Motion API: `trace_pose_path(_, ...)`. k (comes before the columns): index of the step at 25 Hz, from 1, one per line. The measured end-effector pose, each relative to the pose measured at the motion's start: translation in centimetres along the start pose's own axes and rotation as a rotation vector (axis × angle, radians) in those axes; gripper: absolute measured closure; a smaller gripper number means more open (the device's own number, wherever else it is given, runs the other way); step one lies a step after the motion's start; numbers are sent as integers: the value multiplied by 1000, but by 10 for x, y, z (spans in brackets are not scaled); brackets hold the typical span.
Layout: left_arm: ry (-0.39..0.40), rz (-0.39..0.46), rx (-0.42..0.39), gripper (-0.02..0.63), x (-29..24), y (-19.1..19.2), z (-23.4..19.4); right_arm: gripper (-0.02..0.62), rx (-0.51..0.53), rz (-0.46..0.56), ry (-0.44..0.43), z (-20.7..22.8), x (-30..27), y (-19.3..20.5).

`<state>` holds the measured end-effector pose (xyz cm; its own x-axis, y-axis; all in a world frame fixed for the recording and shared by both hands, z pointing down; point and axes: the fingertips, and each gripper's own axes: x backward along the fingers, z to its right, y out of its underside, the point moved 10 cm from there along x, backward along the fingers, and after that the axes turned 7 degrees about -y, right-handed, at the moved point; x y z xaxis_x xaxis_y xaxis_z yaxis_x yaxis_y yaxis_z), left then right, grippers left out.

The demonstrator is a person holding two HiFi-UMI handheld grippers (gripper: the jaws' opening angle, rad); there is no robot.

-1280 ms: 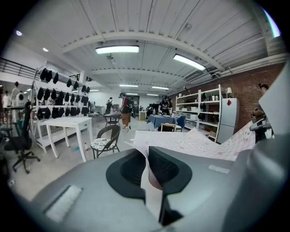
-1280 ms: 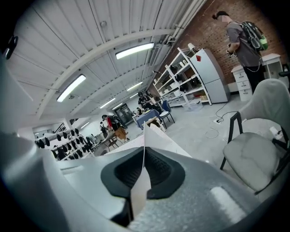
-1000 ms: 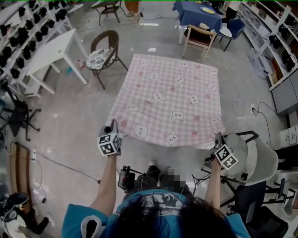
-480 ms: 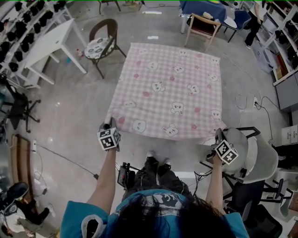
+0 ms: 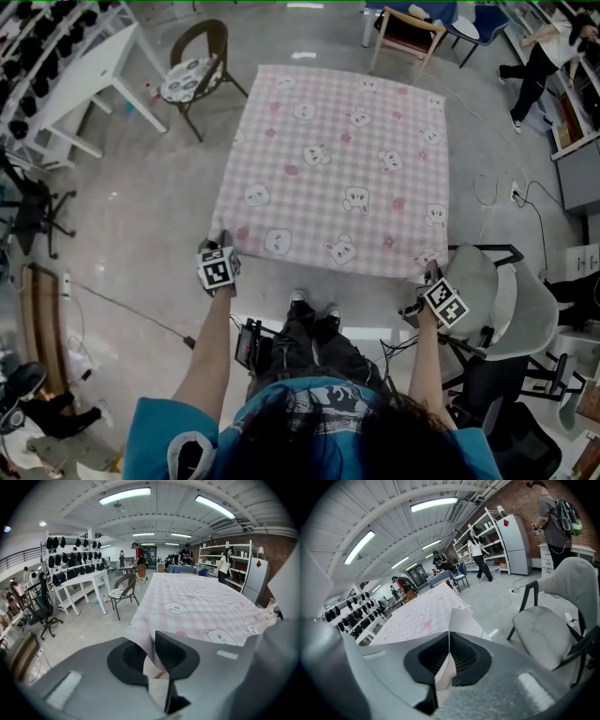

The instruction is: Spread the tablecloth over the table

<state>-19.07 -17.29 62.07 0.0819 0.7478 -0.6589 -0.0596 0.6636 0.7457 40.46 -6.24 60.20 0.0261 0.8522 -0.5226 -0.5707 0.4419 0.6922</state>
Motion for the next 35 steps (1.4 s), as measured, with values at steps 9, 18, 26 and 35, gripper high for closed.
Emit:
trace_pose_path(9,-128,-113,-465,371,-6,3,50,528,175,-110,185,13,10,37)
trace_pose_path(18,-92,-130,-313,348,8,9,35,449,135,-146,198,31,31,47)
trace_pose_path(26,-67,4,-276,368,44,-13,31,451,201,-61,94,13,47,21)
trace_pose_path(35,33,179,-246,393,83,-52,67,456,262,-29,-94,-36,49,-7)
